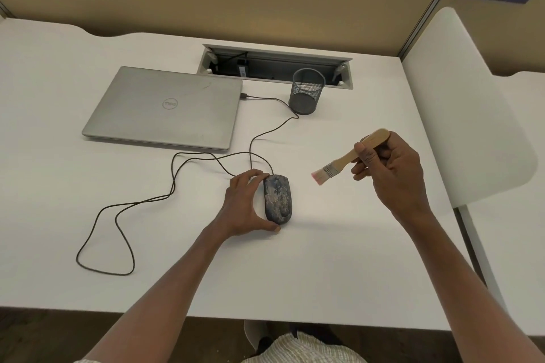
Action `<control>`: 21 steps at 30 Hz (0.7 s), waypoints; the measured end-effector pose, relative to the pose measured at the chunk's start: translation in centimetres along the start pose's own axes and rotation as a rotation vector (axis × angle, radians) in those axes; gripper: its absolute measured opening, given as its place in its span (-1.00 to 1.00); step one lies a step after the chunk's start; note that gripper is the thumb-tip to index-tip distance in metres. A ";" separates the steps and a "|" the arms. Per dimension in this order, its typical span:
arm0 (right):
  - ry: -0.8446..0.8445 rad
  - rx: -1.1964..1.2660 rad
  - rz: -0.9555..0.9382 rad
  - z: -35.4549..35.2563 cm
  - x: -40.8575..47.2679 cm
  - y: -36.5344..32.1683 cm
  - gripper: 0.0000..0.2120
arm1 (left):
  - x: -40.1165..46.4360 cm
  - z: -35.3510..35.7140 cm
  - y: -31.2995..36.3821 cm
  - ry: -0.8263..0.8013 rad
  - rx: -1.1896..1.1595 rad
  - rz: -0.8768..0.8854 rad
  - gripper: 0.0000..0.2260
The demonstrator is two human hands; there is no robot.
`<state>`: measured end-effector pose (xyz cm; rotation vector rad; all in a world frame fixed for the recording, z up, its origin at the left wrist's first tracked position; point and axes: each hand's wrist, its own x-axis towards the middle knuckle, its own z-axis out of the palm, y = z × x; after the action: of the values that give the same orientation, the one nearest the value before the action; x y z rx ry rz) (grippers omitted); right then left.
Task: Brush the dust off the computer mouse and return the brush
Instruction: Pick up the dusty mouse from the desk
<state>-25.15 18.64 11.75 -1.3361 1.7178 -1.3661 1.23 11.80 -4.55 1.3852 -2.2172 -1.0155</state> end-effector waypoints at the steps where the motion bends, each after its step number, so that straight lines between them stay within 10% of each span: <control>1: 0.003 -0.002 0.001 -0.1 -0.1 0.0 -0.84 | -0.2 -0.1 0.0 0.012 -0.016 0.001 0.09; 21: 0.001 0.106 -0.063 0.4 -5.8 -1.6 -0.94 | -7.3 -3.1 3.0 0.026 -0.321 0.057 0.06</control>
<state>-22.20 23.89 12.27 -1.3409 1.5929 -1.4718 4.62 17.79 0.40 1.1799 -1.9563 -1.2590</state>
